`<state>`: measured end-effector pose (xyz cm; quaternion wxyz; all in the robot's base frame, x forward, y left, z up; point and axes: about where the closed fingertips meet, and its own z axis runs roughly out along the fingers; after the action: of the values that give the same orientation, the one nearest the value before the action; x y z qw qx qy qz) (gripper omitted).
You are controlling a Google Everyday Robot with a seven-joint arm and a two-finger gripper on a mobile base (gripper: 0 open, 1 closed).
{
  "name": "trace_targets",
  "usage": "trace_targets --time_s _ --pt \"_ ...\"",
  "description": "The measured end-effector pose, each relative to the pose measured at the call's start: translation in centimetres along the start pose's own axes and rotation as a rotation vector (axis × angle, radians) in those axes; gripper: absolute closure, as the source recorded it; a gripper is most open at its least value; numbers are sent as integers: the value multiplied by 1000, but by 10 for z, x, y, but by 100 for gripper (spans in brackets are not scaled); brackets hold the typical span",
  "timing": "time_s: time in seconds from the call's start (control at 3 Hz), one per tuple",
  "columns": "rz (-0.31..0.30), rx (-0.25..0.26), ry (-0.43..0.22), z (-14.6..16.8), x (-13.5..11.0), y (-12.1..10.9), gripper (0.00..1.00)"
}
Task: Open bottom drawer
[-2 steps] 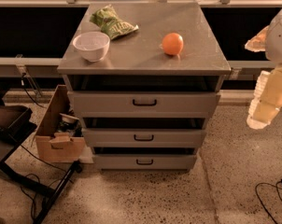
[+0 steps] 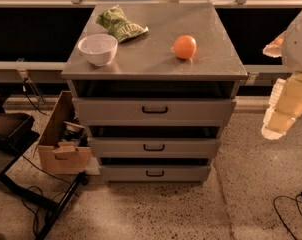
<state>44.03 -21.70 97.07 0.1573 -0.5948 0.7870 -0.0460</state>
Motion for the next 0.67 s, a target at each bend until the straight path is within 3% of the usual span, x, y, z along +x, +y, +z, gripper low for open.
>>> trace_targets --time_s 0.33,0.67 --pt "31 -11 34 52 15 18 0" --pt "42 -31 71 135 37 37 0"
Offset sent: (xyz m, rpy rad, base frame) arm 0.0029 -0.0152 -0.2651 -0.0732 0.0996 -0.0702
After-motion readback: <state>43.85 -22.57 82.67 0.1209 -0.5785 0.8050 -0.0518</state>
